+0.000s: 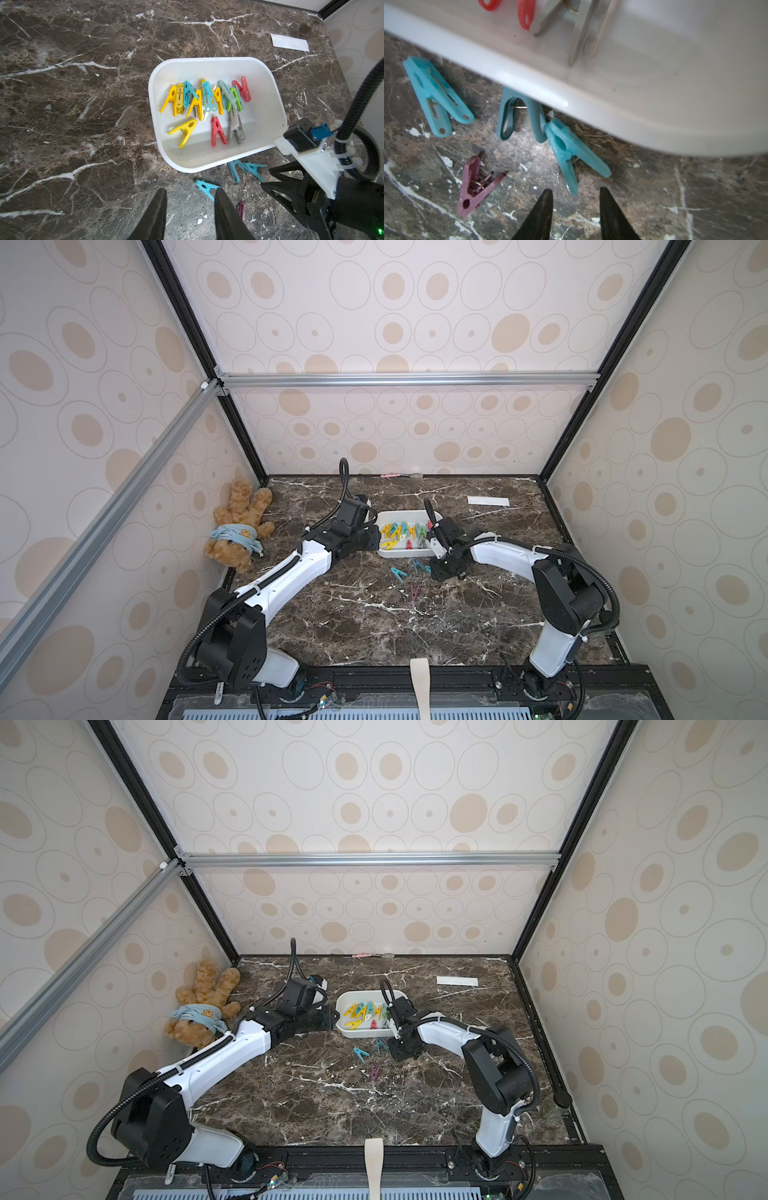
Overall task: Put the clothespins into the storage box
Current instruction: Pick up the clothespin from the center of the board.
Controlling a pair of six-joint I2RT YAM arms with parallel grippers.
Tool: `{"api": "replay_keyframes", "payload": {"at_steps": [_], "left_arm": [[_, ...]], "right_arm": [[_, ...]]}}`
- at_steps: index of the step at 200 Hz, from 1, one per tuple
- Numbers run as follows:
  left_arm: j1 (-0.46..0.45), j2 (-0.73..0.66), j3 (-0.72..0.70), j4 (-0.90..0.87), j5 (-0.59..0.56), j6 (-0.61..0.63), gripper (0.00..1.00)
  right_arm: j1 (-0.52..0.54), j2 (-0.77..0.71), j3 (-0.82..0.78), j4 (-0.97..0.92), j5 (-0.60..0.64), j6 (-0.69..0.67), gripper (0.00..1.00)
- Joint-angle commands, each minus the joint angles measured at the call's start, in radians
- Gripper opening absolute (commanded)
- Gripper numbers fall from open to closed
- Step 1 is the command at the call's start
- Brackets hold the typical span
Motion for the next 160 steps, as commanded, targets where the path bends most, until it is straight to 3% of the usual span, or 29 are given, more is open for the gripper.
{"api": "replay_keyframes", "payload": {"at_steps": [1, 98, 160], "left_arm": [[0.006, -0.022, -0.004, 0.013, -0.005, -0.013, 0.39], [0.006, -0.033, 0.006, -0.010, -0.027, -0.008, 0.38], [0.006, -0.039, 0.008, -0.017, -0.037, -0.008, 0.39]], "right_arm": [[0.006, 0.006, 0.015, -0.023, 0.018, -0.020, 0.40], [0.005, 0.098, 0.065, -0.001, -0.045, -0.023, 0.31], [0.004, 0.093, 0.047, -0.009, -0.071, -0.017, 0.12]]}}
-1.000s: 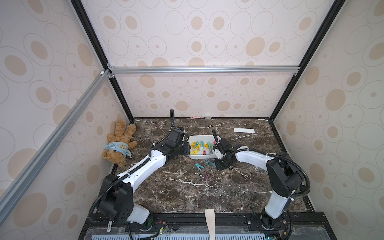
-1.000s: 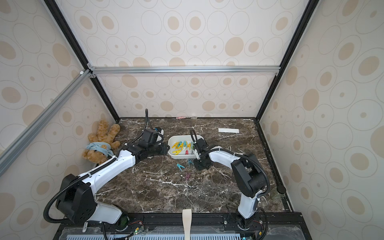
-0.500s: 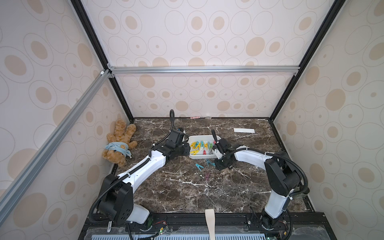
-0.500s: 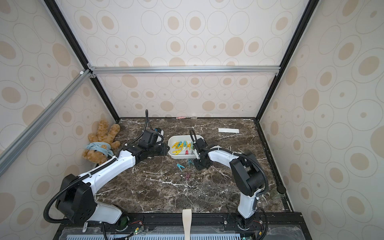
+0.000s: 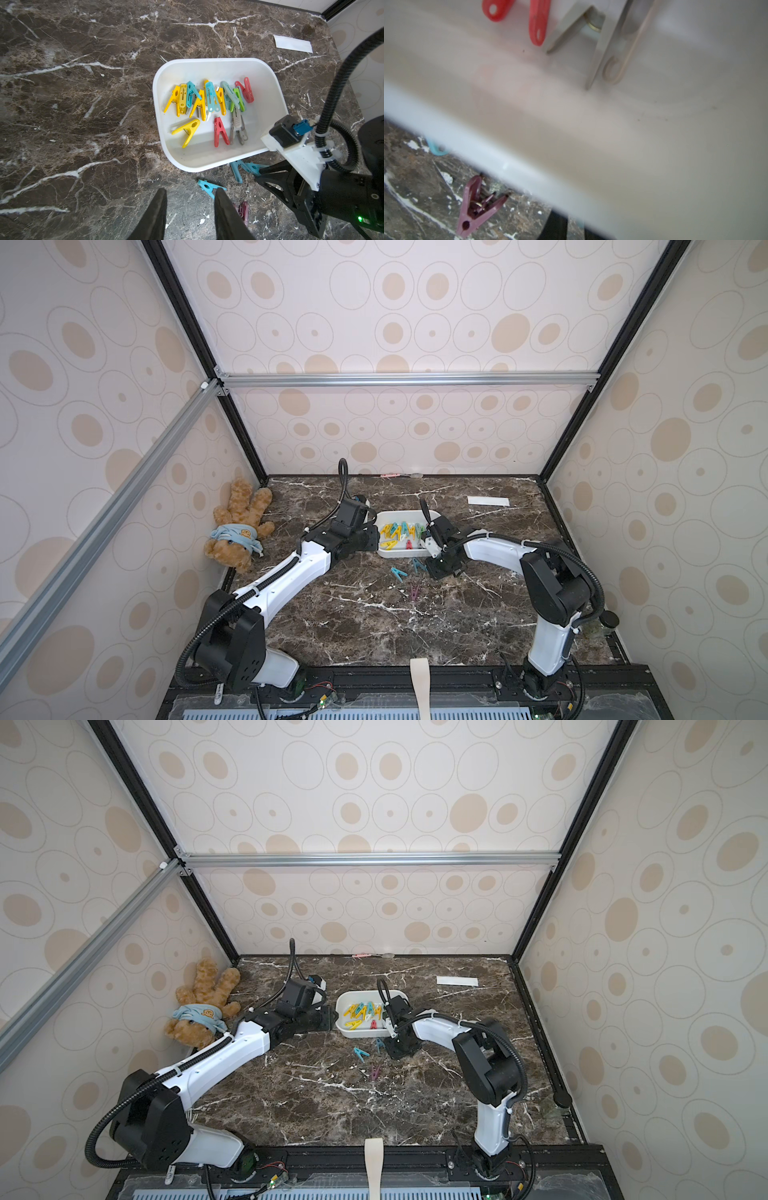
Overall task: Put the clothespins into the storage box
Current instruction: Pick up the clothespin from the center of the board, then place the clothespin in the storage box.
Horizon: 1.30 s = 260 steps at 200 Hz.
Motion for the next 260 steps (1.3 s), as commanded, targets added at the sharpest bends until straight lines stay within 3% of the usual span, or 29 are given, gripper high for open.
{"api": "replay_keyframes", "payload": {"at_steps": [1, 38, 92, 134, 165, 224, 260], "left_arm": [[0.006, -0.030, 0.014, -0.015, -0.019, -0.004, 0.39], [0.007, -0.031, 0.014, -0.015, -0.022, -0.004, 0.39], [0.007, -0.046, -0.006, -0.007, -0.036, -0.031, 0.39], [0.006, -0.089, -0.076, -0.007, -0.040, -0.053, 0.39], [0.007, -0.113, -0.130, -0.015, -0.038, -0.057, 0.39], [0.009, -0.203, -0.207, -0.025, -0.067, -0.089, 0.41], [0.008, -0.236, -0.236, -0.042, -0.067, -0.098, 0.42]], "right_arm": [[0.004, 0.009, -0.006, -0.023, -0.019, -0.001, 0.12], [0.005, -0.012, -0.015, -0.053, -0.033, -0.018, 0.00], [0.003, -0.147, -0.005, -0.168, -0.102, -0.036, 0.00], [-0.021, -0.213, 0.147, -0.244, -0.182, -0.002, 0.00], [-0.081, -0.106, 0.310, -0.232, -0.233, 0.025, 0.00], [-0.123, 0.239, 0.666, -0.306, -0.164, 0.027, 0.00], [-0.141, 0.327, 0.717, -0.302, -0.145, 0.048, 0.00]]}}
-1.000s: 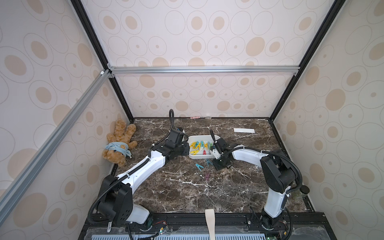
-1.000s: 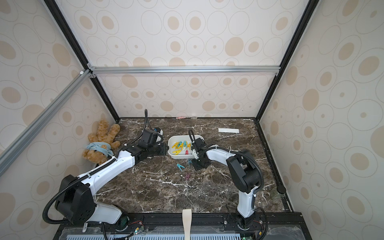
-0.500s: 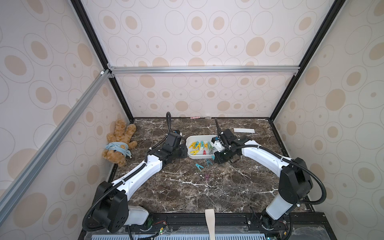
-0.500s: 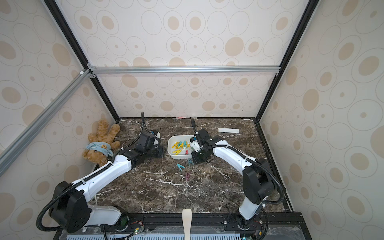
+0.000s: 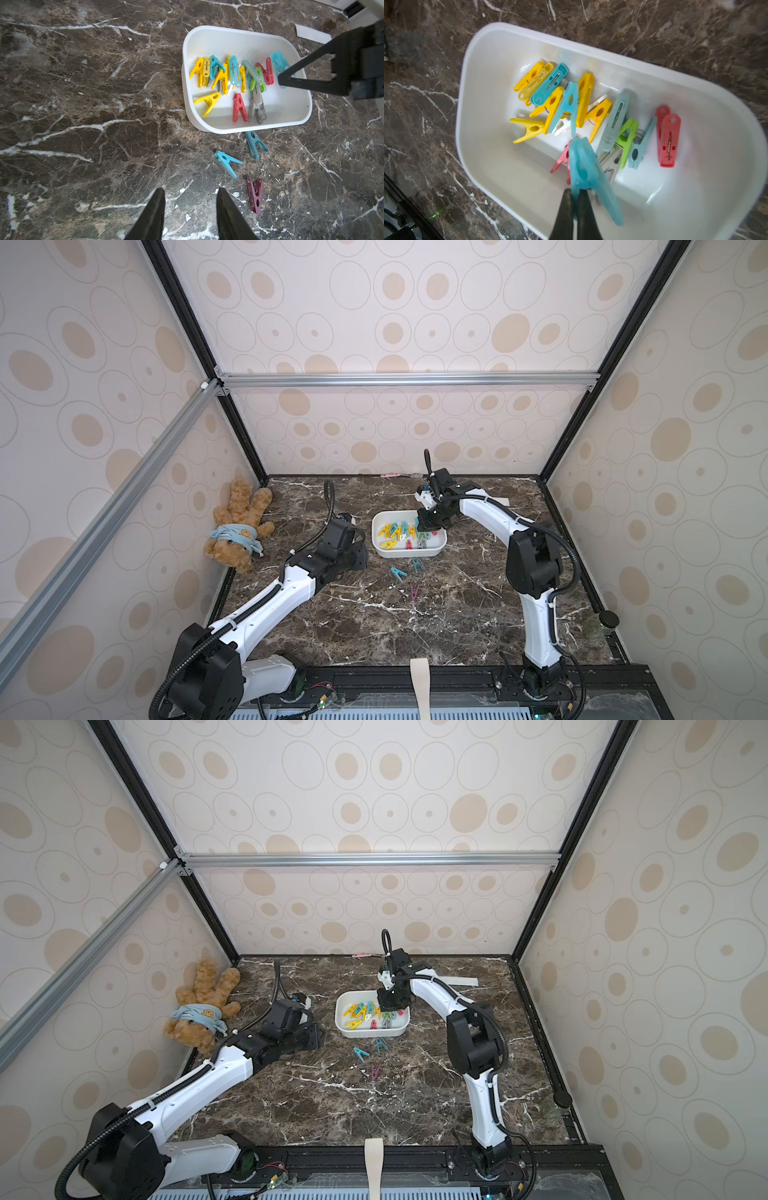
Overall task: Put the clothespins into the storage box
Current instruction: Place the clothespin in the storage box.
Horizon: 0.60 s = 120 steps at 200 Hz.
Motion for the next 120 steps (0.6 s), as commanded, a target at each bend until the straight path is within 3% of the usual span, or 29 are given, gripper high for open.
{"api": "replay_keyframes", "payload": {"at_steps": [1, 41, 73, 92, 120], "left_arm": [[0.006, -0.023, -0.016, -0.027, -0.018, -0.021, 0.42], [0.006, -0.004, -0.018, -0.042, 0.014, -0.004, 0.43], [0.006, 0.025, -0.031, -0.024, 0.056, -0.005, 0.47], [0.006, 0.039, -0.029, -0.020, 0.081, -0.001, 0.49], [0.004, 0.063, -0.015, -0.028, 0.104, 0.002, 0.49]], "right_arm": [[-0.013, 0.022, 0.037, -0.045, 0.024, 0.017, 0.00], [-0.022, 0.056, 0.039, -0.045, 0.017, 0.014, 0.01], [-0.027, 0.041, 0.034, -0.041, 0.021, 0.009, 0.11], [-0.029, 0.024, 0.041, -0.049, 0.022, 0.005, 0.23], [-0.028, -0.020, 0.047, -0.071, 0.031, -0.006, 0.24]]}}
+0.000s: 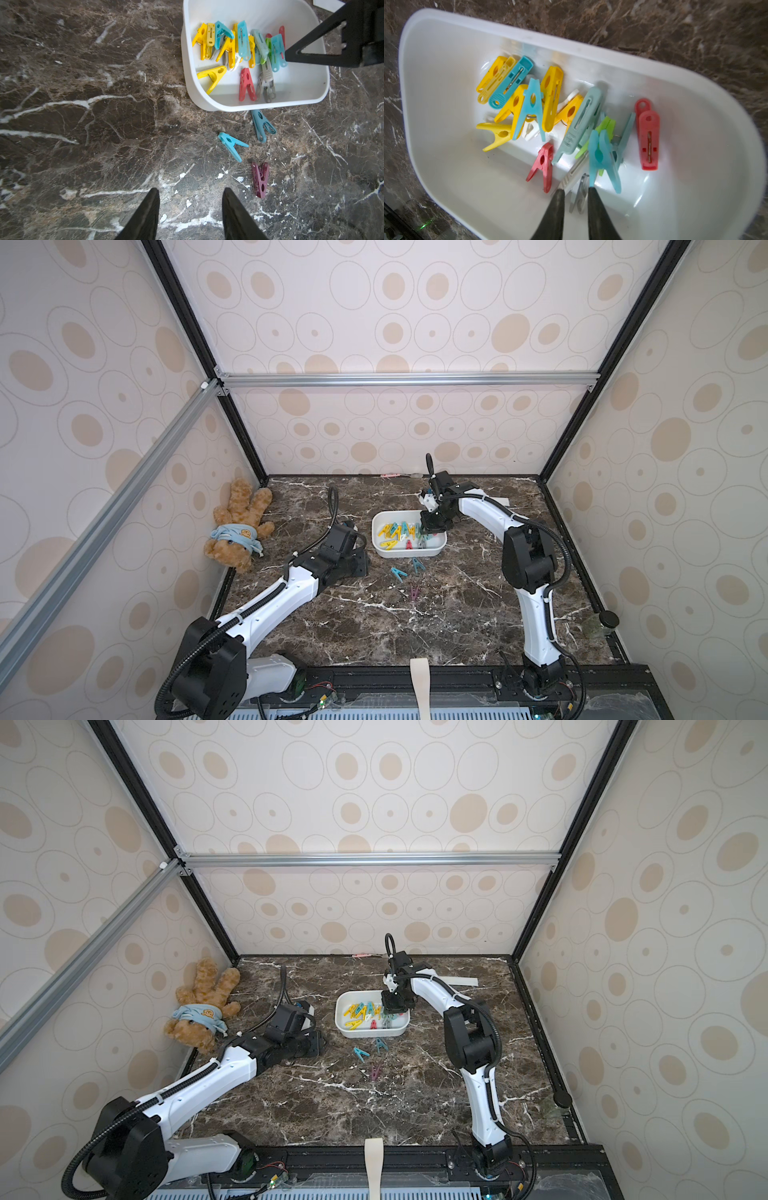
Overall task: Put the clothespins into the storage box
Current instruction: Place the clothespin in the storage box.
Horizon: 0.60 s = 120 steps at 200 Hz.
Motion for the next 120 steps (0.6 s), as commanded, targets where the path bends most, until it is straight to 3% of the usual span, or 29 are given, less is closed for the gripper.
{"api": "replay_keyframes", "payload": {"at_steps": [1, 50, 120], "left_arm": [[0.004, 0.017, 0.018, -0.015, 0.033, 0.006, 0.49], [-0.066, 0.112, 0.082, -0.066, 0.085, 0.035, 0.45], [-0.328, 0.280, 0.202, -0.100, 0.033, -0.049, 0.42]], "right_arm": [[-0.003, -0.056, 0.031, -0.045, 0.012, -0.017, 0.24], [0.005, -0.211, -0.053, -0.037, -0.005, -0.018, 0.27], [0.049, -0.540, -0.537, 0.217, -0.029, 0.083, 0.28]]}}
